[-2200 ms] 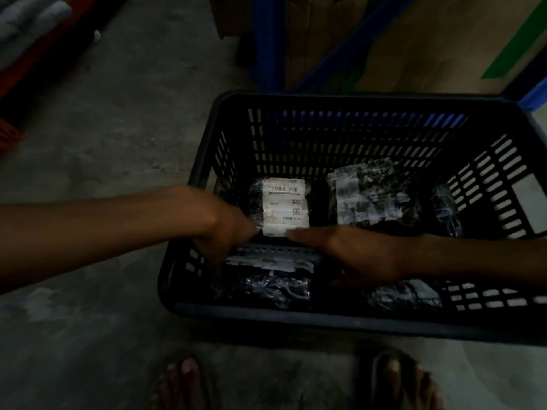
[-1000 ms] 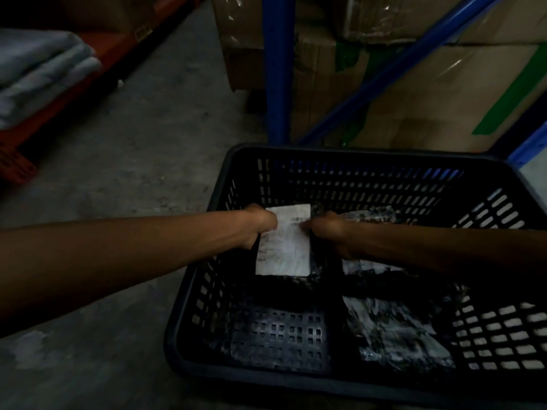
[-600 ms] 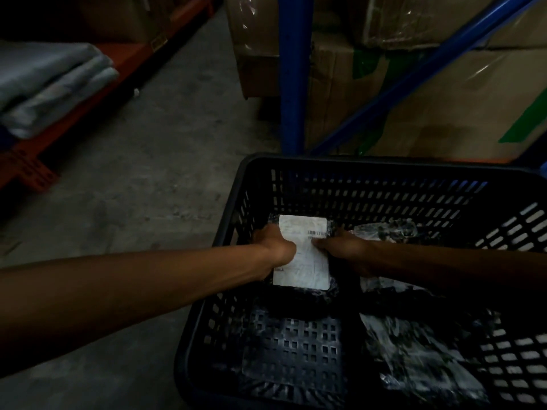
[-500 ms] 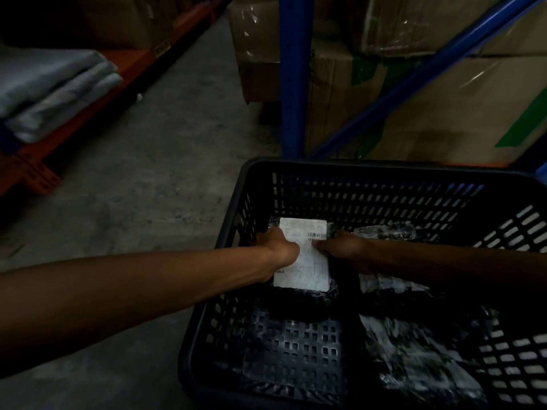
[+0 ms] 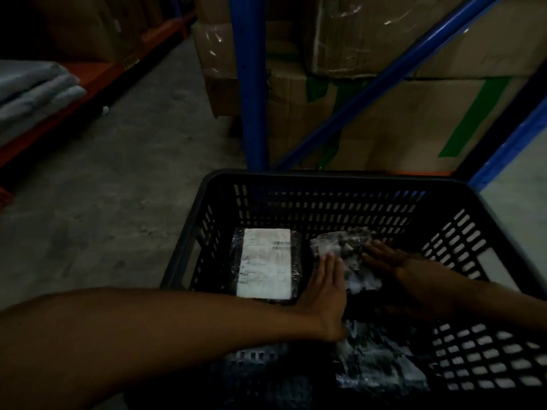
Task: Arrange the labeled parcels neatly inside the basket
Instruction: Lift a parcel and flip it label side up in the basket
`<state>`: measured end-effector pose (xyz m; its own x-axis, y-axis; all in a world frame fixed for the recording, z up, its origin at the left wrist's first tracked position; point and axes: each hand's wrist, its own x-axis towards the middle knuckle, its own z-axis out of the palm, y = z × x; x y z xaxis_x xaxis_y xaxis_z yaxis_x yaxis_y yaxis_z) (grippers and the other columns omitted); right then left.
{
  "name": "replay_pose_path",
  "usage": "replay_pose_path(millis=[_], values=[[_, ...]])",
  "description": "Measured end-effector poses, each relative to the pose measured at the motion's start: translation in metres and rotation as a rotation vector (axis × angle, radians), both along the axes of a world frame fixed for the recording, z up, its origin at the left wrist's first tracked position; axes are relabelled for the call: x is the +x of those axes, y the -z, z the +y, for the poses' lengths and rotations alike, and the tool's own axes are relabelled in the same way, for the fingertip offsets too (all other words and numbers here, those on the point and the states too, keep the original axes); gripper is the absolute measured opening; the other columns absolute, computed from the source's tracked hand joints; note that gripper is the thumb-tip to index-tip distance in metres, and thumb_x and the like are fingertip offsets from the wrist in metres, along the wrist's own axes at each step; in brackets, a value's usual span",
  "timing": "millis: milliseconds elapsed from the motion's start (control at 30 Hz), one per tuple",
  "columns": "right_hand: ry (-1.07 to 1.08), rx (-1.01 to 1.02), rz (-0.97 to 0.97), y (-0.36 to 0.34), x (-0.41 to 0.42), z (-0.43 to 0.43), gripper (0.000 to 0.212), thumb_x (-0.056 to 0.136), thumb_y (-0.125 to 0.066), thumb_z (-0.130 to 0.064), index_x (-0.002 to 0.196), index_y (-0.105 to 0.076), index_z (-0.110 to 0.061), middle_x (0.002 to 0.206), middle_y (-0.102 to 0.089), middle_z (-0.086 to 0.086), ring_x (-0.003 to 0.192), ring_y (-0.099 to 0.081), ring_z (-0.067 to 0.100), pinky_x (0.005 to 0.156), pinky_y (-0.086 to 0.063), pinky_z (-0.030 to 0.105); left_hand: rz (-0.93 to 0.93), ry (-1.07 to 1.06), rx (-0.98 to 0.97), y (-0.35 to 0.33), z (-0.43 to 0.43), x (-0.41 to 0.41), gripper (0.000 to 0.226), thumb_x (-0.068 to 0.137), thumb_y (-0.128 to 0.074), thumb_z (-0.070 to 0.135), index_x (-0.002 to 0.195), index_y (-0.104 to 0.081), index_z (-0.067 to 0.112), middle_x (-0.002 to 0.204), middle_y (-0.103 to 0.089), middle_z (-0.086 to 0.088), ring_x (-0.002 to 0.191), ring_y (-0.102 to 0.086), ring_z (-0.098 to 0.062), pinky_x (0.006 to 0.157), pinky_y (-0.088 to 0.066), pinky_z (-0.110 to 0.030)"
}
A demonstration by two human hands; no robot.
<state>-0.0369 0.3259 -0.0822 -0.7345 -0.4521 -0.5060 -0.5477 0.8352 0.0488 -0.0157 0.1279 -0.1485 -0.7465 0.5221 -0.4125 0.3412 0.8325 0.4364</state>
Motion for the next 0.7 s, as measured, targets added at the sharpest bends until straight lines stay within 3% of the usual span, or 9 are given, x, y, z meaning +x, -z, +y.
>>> replay_pose_path(millis=[67, 133, 200, 300, 367, 433, 500, 567, 700], values=[[-0.105, 0.023, 0.193, 0.025, 0.001, 0.008, 0.092, 0.089, 0.001, -0.067, 0.147, -0.030, -0.004, 0.152, -0.038, 0.017, 0.139, -0.043, 0.032, 0.105, -0.046, 0.043, 0.117, -0.086, 0.039, 0.015, 0.011, 0.010, 0.109, 0.089, -0.063, 0.036, 0.154, 0.019, 0.003, 0.161, 0.028, -0.013, 0.149, 0.027, -0.031, 0.125, 0.006, -0.039], [-0.142, -0.002, 0.341, 0.042, 0.003, 0.014, 0.059, 0.096, -0.025, -0.038, 0.133, -0.054, -0.002, 0.132, -0.062, 0.021, 0.119, -0.063, 0.035, 0.088, -0.057, 0.046, 0.226, -0.112, 0.040, 0.022, 0.013, 0.013, 0.098, 0.093, -0.057, 0.024, 0.155, 0.015, 0.003, 0.162, 0.025, -0.013, 0.151, 0.023, -0.030, 0.126, 0.003, -0.039], [-0.145, -0.062, 0.385, 0.044, 0.001, 0.011, 0.054, 0.089, -0.044, -0.028, 0.136, -0.054, -0.004, 0.139, -0.056, 0.020, 0.125, -0.058, 0.036, 0.097, -0.052, 0.045, 0.259, -0.087, 0.043, 0.024, 0.007, 0.006, 0.092, 0.094, -0.054, 0.011, 0.156, 0.013, 0.006, 0.164, 0.023, -0.010, 0.152, 0.021, -0.026, 0.126, -0.002, -0.038], [-0.084, -0.144, 0.221, 0.023, -0.011, 0.012, 0.070, 0.089, -0.056, -0.047, 0.147, -0.037, -0.013, 0.150, -0.043, 0.011, 0.134, -0.047, 0.030, 0.111, -0.041, 0.038, 0.186, -0.085, 0.126, 0.006, -0.002, -0.011, 0.084, 0.094, -0.057, 0.018, 0.159, -0.005, 0.012, 0.167, -0.001, -0.006, 0.155, -0.001, -0.023, 0.126, -0.011, -0.034], [0.078, -0.423, 0.078, -0.006, -0.020, 0.014, 0.058, 0.085, -0.064, -0.046, 0.134, -0.048, -0.021, 0.130, -0.061, 0.004, 0.116, -0.062, 0.023, 0.097, -0.051, 0.037, 0.137, -0.108, 0.229, -0.025, -0.010, -0.028, 0.066, 0.090, -0.063, 0.026, 0.150, -0.036, 0.015, 0.151, -0.045, -0.009, 0.140, -0.042, -0.027, 0.114, -0.037, -0.036], [0.343, -0.766, -0.044, -0.035, -0.028, 0.016, 0.038, 0.086, -0.069, -0.037, 0.119, -0.055, -0.027, 0.115, -0.067, -0.002, 0.104, -0.067, 0.016, 0.088, -0.057, 0.034, 0.036, -0.225, 0.375, -0.066, -0.022, -0.046, 0.048, 0.088, -0.067, 0.034, 0.131, -0.058, 0.016, 0.123, -0.067, -0.007, 0.114, -0.064, -0.023, 0.096, -0.051, -0.036], [0.619, -1.115, -0.121, -0.055, -0.036, 0.012, 0.025, 0.088, -0.067, -0.033, 0.111, -0.063, -0.023, 0.107, -0.072, 0.000, 0.101, -0.070, 0.020, 0.086, -0.059, 0.036, -0.069, -0.440, 0.585, -0.103, -0.036, -0.061, 0.046, 0.086, -0.065, 0.045, 0.119, -0.069, 0.013, 0.114, -0.073, -0.005, 0.106, -0.068, -0.022, 0.094, -0.052, -0.037], [0.884, -1.379, -0.213, -0.063, -0.046, -0.002, 0.033, 0.091, -0.061, -0.041, 0.111, -0.069, -0.017, 0.105, -0.076, 0.005, 0.102, -0.071, 0.026, 0.090, -0.057, 0.040, -0.213, -0.684, 0.834, -0.128, -0.049, -0.067, 0.049, 0.086, -0.063, 0.050, 0.114, -0.072, 0.011, 0.108, -0.075, -0.008, 0.102, -0.070, -0.028, 0.092, -0.053, -0.039], [1.298, -1.423, -0.426, -0.048, -0.058, -0.043, 0.058, 0.083, -0.059, -0.061, 0.116, -0.071, -0.015, 0.112, -0.075, 0.012, 0.101, -0.072, 0.033, 0.094, -0.054, 0.049, -0.511, -0.862, 0.939, -0.135, -0.065, -0.048, 0.049, 0.084, -0.063, 0.053, 0.118, -0.069, 0.018, 0.108, -0.075, -0.003, 0.101, -0.069, -0.022, 0.096, -0.052, -0.039]])
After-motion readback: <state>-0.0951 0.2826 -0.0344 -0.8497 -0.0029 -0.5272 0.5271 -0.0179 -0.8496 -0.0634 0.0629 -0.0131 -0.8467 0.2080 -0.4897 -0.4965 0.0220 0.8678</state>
